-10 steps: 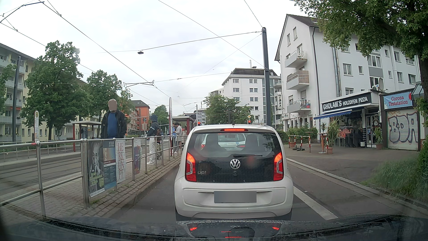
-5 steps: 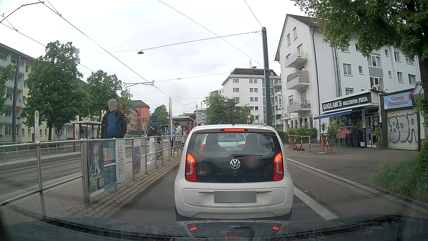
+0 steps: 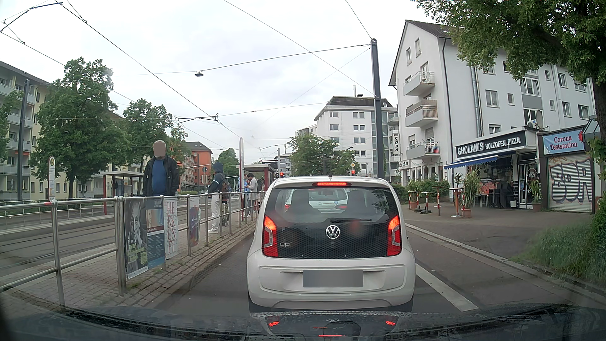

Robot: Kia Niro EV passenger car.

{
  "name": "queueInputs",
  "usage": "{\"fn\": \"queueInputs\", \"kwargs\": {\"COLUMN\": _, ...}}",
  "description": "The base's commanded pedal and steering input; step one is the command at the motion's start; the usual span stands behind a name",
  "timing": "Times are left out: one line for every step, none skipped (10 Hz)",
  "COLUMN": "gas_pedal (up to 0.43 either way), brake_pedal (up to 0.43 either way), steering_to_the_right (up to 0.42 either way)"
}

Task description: Follow the waypoints while adhering to traffic rules and regulations

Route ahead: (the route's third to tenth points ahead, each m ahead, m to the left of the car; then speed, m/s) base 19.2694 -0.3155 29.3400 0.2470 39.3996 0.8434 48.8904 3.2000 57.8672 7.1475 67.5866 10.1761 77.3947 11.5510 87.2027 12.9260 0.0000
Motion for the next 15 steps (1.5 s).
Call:
{"fn": "queueInputs", "kwargs": {"gas_pedal": 0.0, "brake_pedal": 0.22, "steering_to_the_right": -0.016}}
{"fn": "queueInputs", "kwargs": {"gas_pedal": 0.0, "brake_pedal": 0.22, "steering_to_the_right": -0.016}}
{"fn": "queueInputs", "kwargs": {"gas_pedal": 0.0, "brake_pedal": 0.22, "steering_to_the_right": -0.016}}
{"fn": "queueInputs", "kwargs": {"gas_pedal": 0.0, "brake_pedal": 0.22, "steering_to_the_right": -0.016}}
{"fn": "queueInputs", "kwargs": {"gas_pedal": 0.0, "brake_pedal": 0.22, "steering_to_the_right": -0.016}}
{"fn": "queueInputs", "kwargs": {"gas_pedal": 0.0, "brake_pedal": 0.22, "steering_to_the_right": -0.016}}
{"fn": "queueInputs", "kwargs": {"gas_pedal": 0.0, "brake_pedal": 0.22, "steering_to_the_right": -0.016}}
{"fn": "queueInputs", "kwargs": {"gas_pedal": 0.0, "brake_pedal": 0.22, "steering_to_the_right": -0.016}}
{"fn": "queueInputs", "kwargs": {"gas_pedal": 0.0, "brake_pedal": 0.22, "steering_to_the_right": -0.016}}
{"fn": "queueInputs", "kwargs": {"gas_pedal": 0.0, "brake_pedal": 0.22, "steering_to_the_right": -0.016}}
{"fn": "queueInputs", "kwargs": {"gas_pedal": 0.0, "brake_pedal": 0.22, "steering_to_the_right": -0.016}}
{"fn": "queueInputs", "kwargs": {"gas_pedal": 0.0, "brake_pedal": 0.22, "steering_to_the_right": -0.016}}
{"fn": "queueInputs", "kwargs": {"gas_pedal": 0.0, "brake_pedal": 0.22, "steering_to_the_right": -0.016}}
{"fn": "queueInputs", "kwargs": {"gas_pedal": 0.0, "brake_pedal": 0.22, "steering_to_the_right": -0.017}}
{"fn": "queueInputs", "kwargs": {"gas_pedal": 0.0, "brake_pedal": 0.22, "steering_to_the_right": -0.017}}
